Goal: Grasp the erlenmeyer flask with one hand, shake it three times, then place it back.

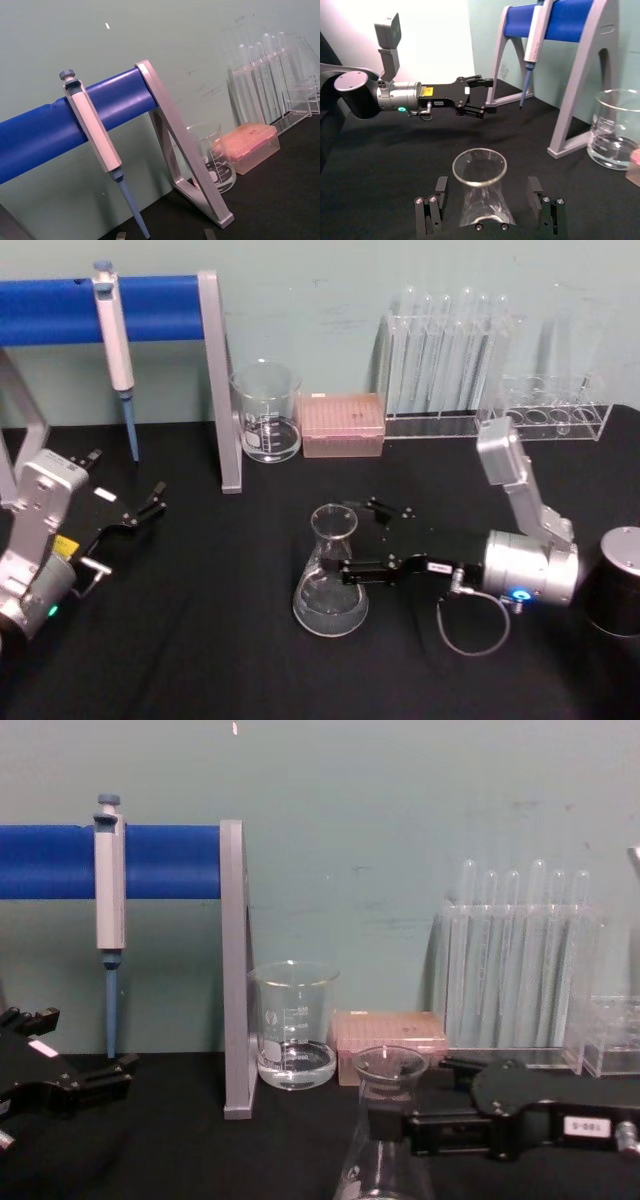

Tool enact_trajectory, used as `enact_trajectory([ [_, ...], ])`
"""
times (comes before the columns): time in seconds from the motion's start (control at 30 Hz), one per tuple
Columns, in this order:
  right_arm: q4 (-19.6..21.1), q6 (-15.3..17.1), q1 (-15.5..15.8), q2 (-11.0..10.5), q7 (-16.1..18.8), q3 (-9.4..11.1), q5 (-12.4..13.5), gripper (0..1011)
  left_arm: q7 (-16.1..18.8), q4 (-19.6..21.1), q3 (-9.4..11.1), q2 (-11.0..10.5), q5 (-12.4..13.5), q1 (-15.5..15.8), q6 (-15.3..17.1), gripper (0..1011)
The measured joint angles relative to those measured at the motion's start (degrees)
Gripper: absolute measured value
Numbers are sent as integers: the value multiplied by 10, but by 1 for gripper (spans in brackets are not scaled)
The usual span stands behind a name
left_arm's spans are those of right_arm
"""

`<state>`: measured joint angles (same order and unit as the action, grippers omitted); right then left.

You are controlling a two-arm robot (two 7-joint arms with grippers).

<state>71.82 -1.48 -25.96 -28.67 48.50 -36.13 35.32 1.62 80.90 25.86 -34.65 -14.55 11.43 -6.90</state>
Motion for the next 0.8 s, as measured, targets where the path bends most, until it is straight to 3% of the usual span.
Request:
enact_trajectory([
  [0.43, 83, 31, 52, -72, -40, 35, 18, 1000, 0, 0, 0, 0, 0, 0, 0, 1001],
  [0.6, 106, 32, 76, -89, -88, 67, 25, 1000, 0, 0, 0, 0, 0, 0, 0, 1001],
  [0.67, 111, 29, 83, -90, -109, 79, 24, 1000, 0, 0, 0, 0, 0, 0, 0, 1001],
  [0.73, 119, 20, 94, -85, -155, 99, 14, 1000, 0, 0, 0, 0, 0, 0, 0, 1001],
  [0.8, 120, 16, 97, -82, -167, 103, 10, 1000, 0, 0, 0, 0, 0, 0, 0, 1001],
])
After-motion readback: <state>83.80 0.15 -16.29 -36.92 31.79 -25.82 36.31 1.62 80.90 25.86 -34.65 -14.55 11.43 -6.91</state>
